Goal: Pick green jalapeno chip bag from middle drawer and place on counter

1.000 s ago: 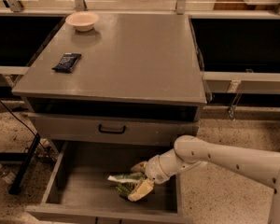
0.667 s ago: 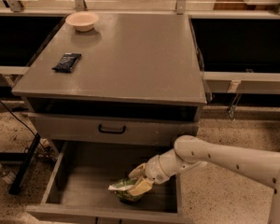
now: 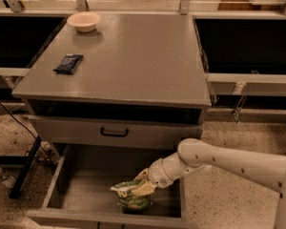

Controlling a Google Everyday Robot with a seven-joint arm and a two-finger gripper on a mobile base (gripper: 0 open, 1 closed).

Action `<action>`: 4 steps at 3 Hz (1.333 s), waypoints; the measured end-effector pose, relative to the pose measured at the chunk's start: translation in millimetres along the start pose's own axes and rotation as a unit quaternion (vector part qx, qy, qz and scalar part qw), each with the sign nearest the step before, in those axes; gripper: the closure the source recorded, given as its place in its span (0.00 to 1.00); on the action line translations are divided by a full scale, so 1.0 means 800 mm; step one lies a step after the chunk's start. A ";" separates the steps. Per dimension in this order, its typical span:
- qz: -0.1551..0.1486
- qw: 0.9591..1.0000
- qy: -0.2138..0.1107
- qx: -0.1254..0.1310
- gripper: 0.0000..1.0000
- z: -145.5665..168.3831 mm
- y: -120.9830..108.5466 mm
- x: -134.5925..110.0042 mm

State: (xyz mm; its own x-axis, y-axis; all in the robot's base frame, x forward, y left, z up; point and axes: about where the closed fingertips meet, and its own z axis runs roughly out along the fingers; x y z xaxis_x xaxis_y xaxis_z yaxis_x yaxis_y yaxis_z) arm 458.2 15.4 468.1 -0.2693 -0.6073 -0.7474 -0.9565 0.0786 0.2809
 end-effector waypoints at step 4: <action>-0.026 1.000 -0.005 0.008 1.00 -0.033 0.026 -0.039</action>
Offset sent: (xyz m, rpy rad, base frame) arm 0.0000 0.0000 0.0000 0.0000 0.0000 0.0000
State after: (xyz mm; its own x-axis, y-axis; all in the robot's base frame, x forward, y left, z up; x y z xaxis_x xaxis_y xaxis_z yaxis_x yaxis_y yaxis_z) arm 449.9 14.9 513.2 -0.2203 -0.6032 -0.7665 -0.9709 0.0602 0.2317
